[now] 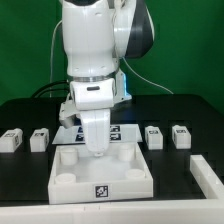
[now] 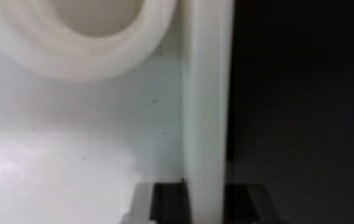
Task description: Assemble one leg
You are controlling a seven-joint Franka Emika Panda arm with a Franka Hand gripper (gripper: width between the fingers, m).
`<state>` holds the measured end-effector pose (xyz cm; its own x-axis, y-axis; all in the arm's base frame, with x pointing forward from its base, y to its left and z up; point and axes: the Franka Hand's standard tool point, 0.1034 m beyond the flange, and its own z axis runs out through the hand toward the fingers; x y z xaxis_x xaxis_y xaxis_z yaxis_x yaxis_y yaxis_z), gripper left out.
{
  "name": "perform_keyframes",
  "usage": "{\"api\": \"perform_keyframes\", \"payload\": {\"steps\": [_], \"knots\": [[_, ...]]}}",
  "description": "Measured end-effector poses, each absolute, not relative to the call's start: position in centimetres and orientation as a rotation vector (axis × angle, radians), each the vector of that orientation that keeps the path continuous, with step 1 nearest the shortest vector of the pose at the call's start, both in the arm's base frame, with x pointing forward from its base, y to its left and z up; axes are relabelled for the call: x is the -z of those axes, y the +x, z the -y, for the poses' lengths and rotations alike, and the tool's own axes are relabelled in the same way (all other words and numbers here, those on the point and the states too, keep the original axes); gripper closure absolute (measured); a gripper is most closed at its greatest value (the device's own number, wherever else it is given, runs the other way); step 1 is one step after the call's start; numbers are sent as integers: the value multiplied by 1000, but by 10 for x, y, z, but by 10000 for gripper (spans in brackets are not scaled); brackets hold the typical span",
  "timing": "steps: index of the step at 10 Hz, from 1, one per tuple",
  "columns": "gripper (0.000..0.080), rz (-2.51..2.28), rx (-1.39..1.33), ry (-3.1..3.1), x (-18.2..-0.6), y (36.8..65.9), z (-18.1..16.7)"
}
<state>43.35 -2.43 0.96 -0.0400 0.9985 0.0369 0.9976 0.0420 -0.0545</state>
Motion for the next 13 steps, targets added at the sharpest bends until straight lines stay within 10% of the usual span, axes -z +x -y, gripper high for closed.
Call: {"api": "perform_keyframes", "payload": {"steps": [13], "knots": [[736,2176,105,-2162,-8,490,-63]]}}
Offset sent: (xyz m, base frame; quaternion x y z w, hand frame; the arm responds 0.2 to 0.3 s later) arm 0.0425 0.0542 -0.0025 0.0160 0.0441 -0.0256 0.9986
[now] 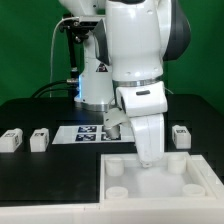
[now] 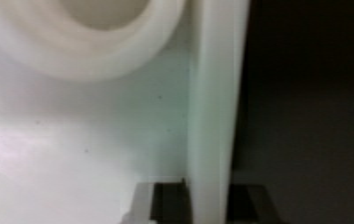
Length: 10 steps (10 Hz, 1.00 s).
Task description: Assemble one leg
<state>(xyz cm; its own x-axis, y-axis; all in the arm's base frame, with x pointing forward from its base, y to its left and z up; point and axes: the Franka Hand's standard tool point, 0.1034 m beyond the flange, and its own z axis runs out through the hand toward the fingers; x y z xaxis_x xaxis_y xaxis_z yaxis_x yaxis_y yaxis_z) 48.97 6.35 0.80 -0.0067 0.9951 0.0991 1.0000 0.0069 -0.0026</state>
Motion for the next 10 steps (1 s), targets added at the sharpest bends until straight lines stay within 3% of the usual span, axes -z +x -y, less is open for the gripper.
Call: {"api": "perform_keyframes", "payload": {"steps": [2,3,4,6,7,10], "knots": [[736,2173,104,-2165,-8,489,-63],[569,2172,104,-2165,-8,489,-63],[569,2172,103,-2166,-7,489,-63],[214,2171,103,-2166,-7,489,-63],[169,2171,103,-2166,-7,489,-63],[154,2171,103,-2166,-7,489,-62]]}}
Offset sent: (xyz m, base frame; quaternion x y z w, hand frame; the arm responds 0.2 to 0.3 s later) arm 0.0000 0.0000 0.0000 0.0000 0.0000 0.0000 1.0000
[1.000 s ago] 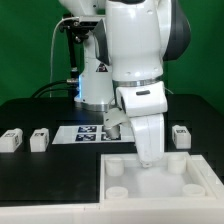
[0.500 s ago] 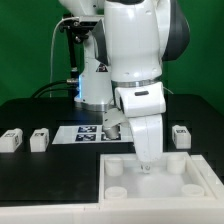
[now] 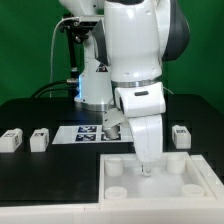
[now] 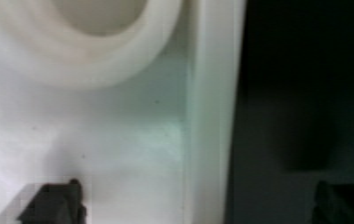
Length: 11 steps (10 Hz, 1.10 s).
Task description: Assemble one leg
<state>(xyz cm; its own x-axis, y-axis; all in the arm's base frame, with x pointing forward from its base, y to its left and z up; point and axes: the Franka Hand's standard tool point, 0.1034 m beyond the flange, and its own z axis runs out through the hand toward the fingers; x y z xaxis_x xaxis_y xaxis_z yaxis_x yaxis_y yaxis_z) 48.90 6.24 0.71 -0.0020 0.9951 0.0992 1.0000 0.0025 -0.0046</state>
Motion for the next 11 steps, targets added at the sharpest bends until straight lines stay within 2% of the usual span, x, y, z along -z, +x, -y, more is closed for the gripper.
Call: {"api": "perform_keyframes", "payload": {"steps": [3,5,7,9,11], "knots": [[150,2152,105,-2189,-11,490,-62],[150,2098,116,-2287,-45,489,-64],[150,1890,112,-2470,-68,476,-93],[150,1459,123,-2739,-80,464,-133],[150,1158,120,-2861,-80,463,-141]]}}
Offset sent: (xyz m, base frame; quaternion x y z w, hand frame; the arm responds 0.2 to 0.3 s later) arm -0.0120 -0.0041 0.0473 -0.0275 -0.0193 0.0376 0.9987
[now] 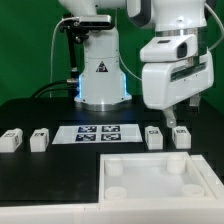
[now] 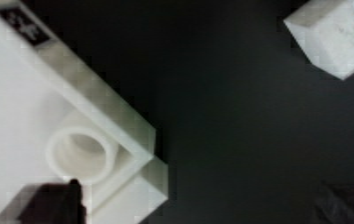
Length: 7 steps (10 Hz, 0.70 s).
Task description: Assemble one leg
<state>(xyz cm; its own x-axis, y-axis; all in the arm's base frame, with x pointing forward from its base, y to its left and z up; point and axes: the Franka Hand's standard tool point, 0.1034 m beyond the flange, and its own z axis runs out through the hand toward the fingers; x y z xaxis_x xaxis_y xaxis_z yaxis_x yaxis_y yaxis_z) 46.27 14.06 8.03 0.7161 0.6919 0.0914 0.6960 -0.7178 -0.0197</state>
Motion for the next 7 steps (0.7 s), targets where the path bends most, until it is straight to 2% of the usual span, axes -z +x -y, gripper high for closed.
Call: {"api": "perform_keyframes", "payload": {"steps": [3,5,7], "knots": [[150,706,99,-2984,-79,460,-144],[150,307,40,-3042,-69,445,-162],[150,-28,20,-3027,-60,443,-162]]}}
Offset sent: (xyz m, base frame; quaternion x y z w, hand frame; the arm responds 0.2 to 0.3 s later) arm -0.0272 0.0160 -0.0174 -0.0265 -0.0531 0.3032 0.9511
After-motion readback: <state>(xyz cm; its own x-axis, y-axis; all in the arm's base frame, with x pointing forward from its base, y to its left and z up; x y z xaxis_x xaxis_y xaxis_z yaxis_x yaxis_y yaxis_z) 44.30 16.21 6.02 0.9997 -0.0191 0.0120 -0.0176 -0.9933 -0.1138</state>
